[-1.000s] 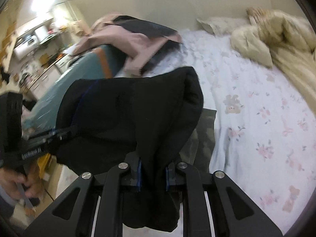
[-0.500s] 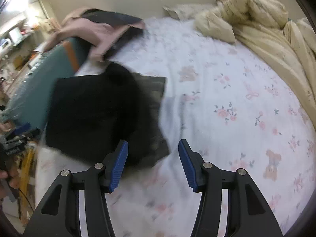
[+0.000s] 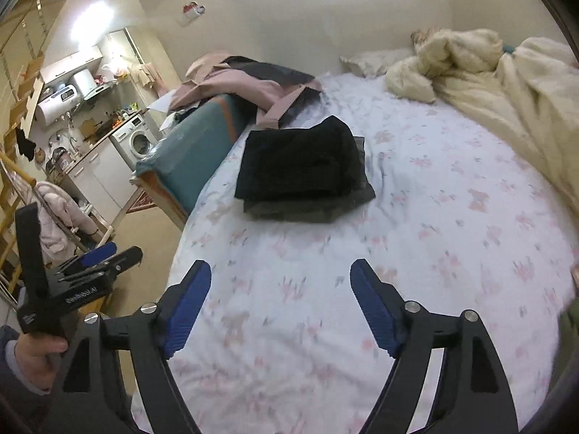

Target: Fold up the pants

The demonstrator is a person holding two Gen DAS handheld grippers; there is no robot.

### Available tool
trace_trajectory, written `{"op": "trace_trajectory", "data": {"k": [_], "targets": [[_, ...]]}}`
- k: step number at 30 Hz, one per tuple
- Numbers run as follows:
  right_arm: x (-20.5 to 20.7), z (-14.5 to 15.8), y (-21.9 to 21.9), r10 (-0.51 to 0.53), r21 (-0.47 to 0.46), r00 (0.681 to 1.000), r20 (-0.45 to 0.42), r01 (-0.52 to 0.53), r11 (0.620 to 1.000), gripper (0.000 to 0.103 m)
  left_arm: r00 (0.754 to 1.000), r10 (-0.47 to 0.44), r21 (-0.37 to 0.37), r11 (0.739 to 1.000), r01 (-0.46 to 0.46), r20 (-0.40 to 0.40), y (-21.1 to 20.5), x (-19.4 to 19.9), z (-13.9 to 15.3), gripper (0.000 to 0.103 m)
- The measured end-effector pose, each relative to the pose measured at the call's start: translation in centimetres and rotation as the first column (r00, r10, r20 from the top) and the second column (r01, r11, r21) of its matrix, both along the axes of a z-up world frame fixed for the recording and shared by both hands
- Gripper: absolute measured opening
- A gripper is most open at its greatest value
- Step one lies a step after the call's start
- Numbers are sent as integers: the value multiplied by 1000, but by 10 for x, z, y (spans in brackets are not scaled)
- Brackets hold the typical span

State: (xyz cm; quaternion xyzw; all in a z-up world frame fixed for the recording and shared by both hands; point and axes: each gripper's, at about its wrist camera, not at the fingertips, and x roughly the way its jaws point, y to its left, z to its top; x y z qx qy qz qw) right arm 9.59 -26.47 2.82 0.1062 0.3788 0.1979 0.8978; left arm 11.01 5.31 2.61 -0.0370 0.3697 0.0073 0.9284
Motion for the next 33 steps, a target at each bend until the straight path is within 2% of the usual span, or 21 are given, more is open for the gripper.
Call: {"op": "trace_trajectory", "data": {"k": [3,5,7,10,14,16,18,20,22,27,33], "targets": [[-39,3,3,-23,-25,999,44,24,999,83,999,-11,-25,1000,12,41,-6,-38,9,78],[-59,5,7,-32,-41,996,86,36,999,83,996,-11,18,1000,10,90,-11,-60,14,81],[-73,6,8,-52,-62,992,119,60,996,83,992,-23,46,999,17,128,-15,-78,15,89],[-87,4,10,-64,-100,987,148,79,992,85,986,-52,70,997,42,158,-18,-94,10,89],[-101,-1,12,-91,-99,985,147,106,989,85,989,-40,31,999,35,145,-12,-96,6,91],[-104,-3,15,-101,-107,983,152,118,987,86,990,-29,24,999,26,139,-10,-97,2,102],[-104,-4,18,-107,-113,981,159,126,986,92,990,-26,19,1000,23,140,-10,-98,0,103],[-106,-4,20,-116,-104,978,175,136,985,103,989,-35,44,999,29,141,-14,-101,-2,103],[-106,-3,23,-123,-112,972,200,148,983,103,988,-34,76,997,22,150,-18,-101,-2,103],[-105,-5,30,-125,-170,962,243,170,971,103,987,-26,64,998,16,157,-20,-97,0,103],[-102,-7,26,-153,-158,957,247,195,968,103,985,-44,87,996,29,169,-29,-94,-1,103]]}}
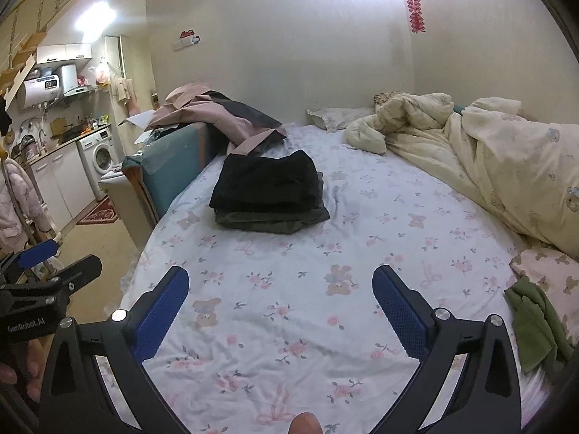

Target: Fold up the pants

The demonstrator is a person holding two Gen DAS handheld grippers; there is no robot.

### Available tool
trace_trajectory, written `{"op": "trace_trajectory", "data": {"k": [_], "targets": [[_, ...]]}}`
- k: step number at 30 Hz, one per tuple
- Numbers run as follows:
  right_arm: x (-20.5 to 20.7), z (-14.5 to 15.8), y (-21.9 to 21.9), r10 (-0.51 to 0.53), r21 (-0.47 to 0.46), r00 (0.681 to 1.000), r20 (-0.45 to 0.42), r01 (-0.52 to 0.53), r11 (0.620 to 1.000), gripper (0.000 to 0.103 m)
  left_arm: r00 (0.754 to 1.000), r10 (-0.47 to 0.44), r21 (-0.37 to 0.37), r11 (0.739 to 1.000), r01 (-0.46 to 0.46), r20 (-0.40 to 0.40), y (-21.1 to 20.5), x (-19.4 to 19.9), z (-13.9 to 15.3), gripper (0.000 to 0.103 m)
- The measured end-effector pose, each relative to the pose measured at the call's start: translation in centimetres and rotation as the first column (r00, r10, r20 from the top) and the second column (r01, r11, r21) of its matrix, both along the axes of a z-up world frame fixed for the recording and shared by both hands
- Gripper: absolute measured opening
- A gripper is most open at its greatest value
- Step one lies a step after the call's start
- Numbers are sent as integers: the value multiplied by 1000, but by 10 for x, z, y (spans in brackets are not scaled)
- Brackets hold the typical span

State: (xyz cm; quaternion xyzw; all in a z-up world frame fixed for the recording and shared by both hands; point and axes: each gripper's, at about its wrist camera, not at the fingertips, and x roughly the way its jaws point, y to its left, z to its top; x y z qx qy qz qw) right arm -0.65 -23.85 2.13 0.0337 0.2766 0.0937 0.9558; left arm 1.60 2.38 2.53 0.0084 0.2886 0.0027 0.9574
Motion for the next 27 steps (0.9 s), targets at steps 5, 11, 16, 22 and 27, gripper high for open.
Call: {"op": "trace_trajectory", "data": {"k": [5,11,16,22,27], "targets": [[-1,0,1,-1,-11,1000,10,1,1000,103,1000,-6,-3,1000,6,21,-3,0,3,103],[-1,0,0,-5,-21,1000,11,5,1000,103,999,-15,-6,1000,16,30,-8,-1,4,103],[0,0,0,-7,-19,1000,14,8,1000,103,999,-24,0,1000,24,30,-10,-3,3,103],[-1,0,0,-13,-22,1000,15,14,1000,103,1000,-17,-12,1000,17,20,-9,-2,3,103],[-2,0,0,-17,-24,1000,15,17,1000,103,1000,-16,-12,1000,17,21,-9,-2,3,103]]}}
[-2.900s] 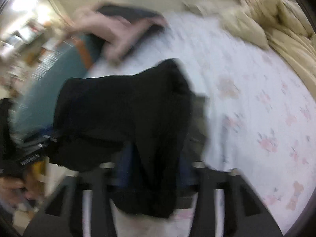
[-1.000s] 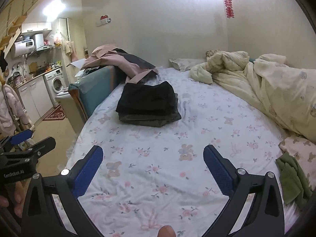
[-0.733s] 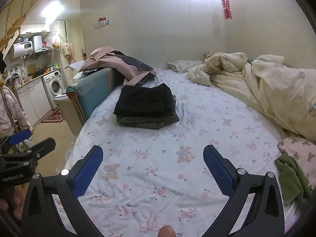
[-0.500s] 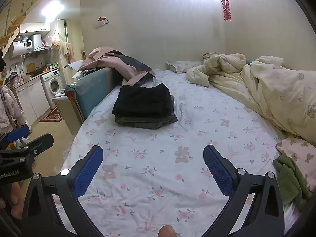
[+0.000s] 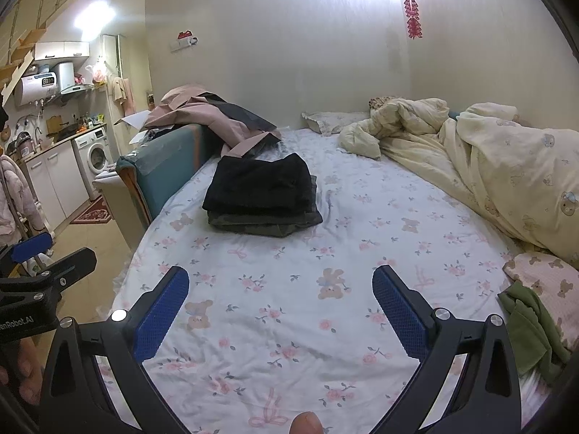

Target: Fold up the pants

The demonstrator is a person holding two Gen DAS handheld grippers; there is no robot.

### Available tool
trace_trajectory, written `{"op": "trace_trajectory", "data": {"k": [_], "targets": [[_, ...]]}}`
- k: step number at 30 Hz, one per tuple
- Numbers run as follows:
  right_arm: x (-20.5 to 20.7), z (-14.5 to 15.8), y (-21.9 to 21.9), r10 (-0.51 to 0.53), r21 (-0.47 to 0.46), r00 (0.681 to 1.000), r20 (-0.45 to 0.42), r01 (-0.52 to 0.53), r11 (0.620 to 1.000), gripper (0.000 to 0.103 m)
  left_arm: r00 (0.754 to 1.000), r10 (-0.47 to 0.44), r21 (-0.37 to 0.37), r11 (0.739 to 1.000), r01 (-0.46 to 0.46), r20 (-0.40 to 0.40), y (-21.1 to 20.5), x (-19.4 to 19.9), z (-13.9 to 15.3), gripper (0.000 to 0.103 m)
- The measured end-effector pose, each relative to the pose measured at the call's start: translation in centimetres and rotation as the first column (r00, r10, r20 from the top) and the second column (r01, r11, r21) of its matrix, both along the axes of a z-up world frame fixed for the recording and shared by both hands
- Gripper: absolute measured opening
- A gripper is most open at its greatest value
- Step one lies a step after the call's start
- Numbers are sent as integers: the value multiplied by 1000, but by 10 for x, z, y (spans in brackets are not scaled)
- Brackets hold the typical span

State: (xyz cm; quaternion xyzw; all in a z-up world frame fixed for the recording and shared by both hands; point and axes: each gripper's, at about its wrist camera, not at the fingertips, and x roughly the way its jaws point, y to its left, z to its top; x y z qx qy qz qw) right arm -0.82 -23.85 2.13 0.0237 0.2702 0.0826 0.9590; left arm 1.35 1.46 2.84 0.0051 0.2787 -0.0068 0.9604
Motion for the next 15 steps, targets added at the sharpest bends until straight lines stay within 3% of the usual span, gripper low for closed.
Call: {"op": "trace_trajectory", "data": {"k": [15], "targets": [[0,-1,-1,1,-3,1000,-3,-1,1000,103,1000,0,-1,1000,0,-2,2,1,0,103]]}}
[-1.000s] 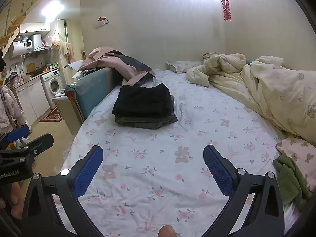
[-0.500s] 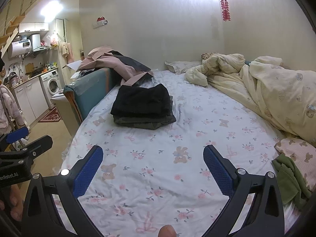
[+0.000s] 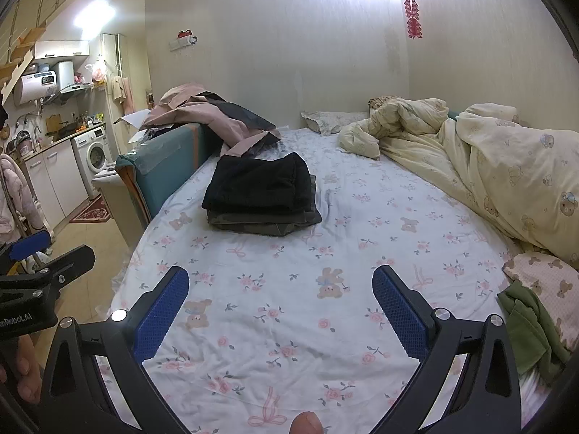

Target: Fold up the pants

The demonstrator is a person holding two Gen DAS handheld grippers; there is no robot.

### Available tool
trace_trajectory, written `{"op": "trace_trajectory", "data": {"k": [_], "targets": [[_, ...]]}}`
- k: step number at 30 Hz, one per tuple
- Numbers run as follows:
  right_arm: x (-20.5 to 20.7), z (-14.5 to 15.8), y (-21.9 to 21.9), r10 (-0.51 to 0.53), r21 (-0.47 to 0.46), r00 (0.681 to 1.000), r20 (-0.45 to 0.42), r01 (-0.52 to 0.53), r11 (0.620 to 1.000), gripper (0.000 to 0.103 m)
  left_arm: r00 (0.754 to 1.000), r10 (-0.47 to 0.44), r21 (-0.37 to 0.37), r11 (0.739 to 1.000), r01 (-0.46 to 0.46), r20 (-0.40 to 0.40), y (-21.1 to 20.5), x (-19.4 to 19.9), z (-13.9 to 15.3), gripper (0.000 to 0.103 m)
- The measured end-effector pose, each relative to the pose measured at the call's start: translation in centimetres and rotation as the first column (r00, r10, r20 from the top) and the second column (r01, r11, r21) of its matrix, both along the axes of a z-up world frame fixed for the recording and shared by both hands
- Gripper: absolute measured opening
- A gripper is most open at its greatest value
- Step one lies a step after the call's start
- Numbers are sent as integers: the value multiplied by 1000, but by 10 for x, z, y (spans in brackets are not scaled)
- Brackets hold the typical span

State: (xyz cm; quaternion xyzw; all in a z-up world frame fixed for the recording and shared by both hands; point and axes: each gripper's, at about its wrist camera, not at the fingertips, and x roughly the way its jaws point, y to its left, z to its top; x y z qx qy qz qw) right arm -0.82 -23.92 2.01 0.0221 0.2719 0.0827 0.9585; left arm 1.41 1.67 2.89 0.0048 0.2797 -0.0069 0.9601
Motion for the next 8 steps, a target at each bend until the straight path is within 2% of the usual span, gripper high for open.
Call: {"op": "trace_trajectory", "data": {"k": [8], "targets": [[-1,0,-1,0,4,1000,-4,0,1000,103,1000,3,2,1000,-3,-1,0,-1,0,103]]}}
